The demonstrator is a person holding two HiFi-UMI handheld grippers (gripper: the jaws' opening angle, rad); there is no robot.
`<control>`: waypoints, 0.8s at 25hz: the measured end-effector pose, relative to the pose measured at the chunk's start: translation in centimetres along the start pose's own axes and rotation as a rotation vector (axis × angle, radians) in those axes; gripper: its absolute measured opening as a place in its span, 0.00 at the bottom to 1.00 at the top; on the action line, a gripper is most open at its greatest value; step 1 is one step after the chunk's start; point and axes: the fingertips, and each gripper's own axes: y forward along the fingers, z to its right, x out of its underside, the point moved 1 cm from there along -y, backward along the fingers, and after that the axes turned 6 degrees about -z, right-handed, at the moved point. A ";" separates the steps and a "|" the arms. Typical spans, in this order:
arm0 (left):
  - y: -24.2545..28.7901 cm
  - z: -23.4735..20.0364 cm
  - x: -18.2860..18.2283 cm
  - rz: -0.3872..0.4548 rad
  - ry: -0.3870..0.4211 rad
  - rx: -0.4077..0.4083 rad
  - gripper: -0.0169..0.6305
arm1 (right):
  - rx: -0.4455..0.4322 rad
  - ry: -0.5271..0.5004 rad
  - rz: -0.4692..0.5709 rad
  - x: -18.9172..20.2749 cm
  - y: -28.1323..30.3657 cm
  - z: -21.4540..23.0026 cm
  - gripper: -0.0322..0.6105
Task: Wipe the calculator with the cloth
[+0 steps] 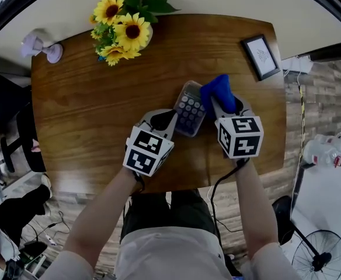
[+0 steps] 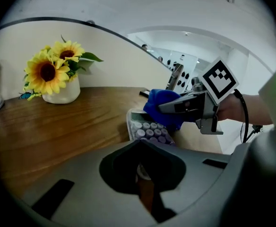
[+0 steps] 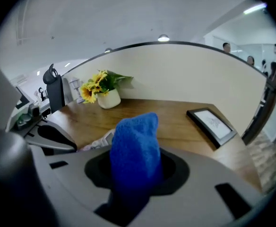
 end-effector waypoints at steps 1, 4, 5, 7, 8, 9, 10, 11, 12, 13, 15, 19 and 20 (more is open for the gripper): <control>0.0 0.0 0.0 0.000 0.000 -0.001 0.03 | -0.009 -0.004 -0.002 0.1 0.3 -0.4 0.26; 0.1 -0.1 0.1 -0.004 -0.004 -0.001 0.03 | -0.043 -0.040 -0.004 0.3 0.3 -1.7 0.26; 0.1 0.0 0.1 -0.006 -0.009 0.002 0.03 | -0.056 -0.061 -0.008 0.4 0.3 -2.1 0.26; 0.1 0.0 0.1 -0.010 -0.014 0.005 0.03 | -0.089 -0.103 -0.020 0.7 0.2 -3.3 0.26; 0.0 0.0 0.0 -0.010 -0.016 0.004 0.03 | -0.111 -0.115 -0.025 0.9 0.1 -4.1 0.26; 0.0 0.0 0.0 -0.010 -0.018 0.002 0.03 | -0.132 -0.122 -0.029 1.1 0.1 -4.8 0.26; 0.0 -0.1 0.1 -0.009 -0.022 -0.001 0.03 | -0.147 -0.130 -0.031 1.3 -0.1 -5.4 0.26; 0.0 -0.1 0.1 -0.007 -0.027 -0.003 0.03 | -0.157 -0.140 -0.032 1.5 -0.3 -6.0 0.26; 0.0 -0.1 0.0 -0.004 -0.030 -0.006 0.03 | -0.168 -0.150 -0.036 1.7 -0.6 -6.5 0.26; 0.0 0.0 0.0 -0.002 -0.029 -0.010 0.03 | -0.181 -0.156 -0.040 2.0 -0.9 -7.0 0.26; 0.0 0.0 0.0 0.000 -0.019 -0.018 0.03 | -0.218 -0.157 -0.051 2.8 -1.6 -8.2 0.26; 0.0 -0.1 -0.1 0.002 -0.014 -0.019 0.03 | -0.297 -0.157 -0.083 4.8 -3.0 -10.9 0.26; 0.0 -0.1 -0.2 0.004 -0.013 -0.019 0.03 | -0.314 -0.154 -0.093 5.3 -3.3 -11.3 0.26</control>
